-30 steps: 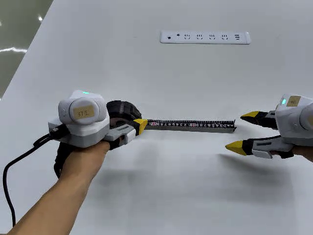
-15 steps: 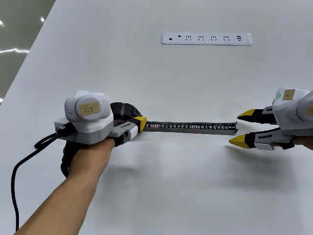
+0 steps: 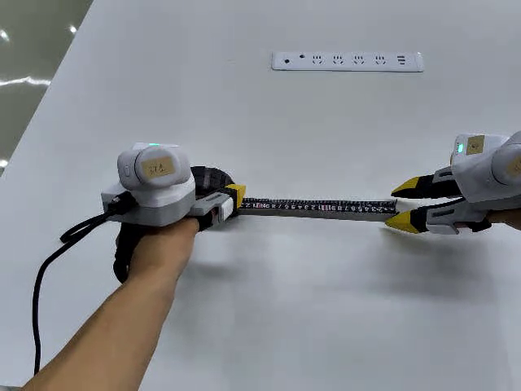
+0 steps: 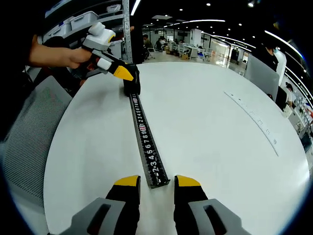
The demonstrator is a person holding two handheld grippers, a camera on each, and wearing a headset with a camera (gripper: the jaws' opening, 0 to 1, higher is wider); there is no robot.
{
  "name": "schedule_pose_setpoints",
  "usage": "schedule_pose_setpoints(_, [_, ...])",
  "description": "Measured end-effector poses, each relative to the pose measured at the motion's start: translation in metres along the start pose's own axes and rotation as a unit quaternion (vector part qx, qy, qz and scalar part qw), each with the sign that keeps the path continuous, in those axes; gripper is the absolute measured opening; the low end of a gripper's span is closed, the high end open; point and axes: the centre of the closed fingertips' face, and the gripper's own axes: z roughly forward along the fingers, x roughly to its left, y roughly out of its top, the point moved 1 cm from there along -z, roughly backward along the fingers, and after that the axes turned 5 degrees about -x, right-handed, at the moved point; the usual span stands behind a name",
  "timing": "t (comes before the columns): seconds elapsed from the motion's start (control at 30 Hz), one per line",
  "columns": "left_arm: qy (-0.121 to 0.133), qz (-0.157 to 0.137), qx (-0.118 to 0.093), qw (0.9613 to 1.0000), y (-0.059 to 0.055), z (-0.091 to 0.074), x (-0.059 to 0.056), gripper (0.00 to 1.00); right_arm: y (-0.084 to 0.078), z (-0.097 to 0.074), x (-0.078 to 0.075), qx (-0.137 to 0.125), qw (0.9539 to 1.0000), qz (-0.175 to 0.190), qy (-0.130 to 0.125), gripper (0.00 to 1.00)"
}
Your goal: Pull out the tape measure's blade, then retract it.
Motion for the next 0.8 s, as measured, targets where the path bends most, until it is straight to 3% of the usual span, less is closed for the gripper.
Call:
schedule_pose_setpoints(0.2, [0.004,-0.002,0.004,1.0000,-0.0025,0.0014,0.0013,0.59,-0.0013,0.0050,0.0017,0.005,0.9997,-0.016,0.016,0.21])
schedule_pose_setpoints(0.53, [0.008,-0.006,0.009,0.9999,-0.0064,0.0036,0.0018,0.60,-0.0024,0.0065,-0.0007,0.009,0.9990,-0.039,0.018,0.15])
schedule_pose_setpoints(0.8, [0.013,-0.010,0.013,0.9998,-0.0073,0.0049,0.0022,0.60,-0.0047,0.0065,-0.0018,0.010,0.9991,-0.037,0.018,0.12])
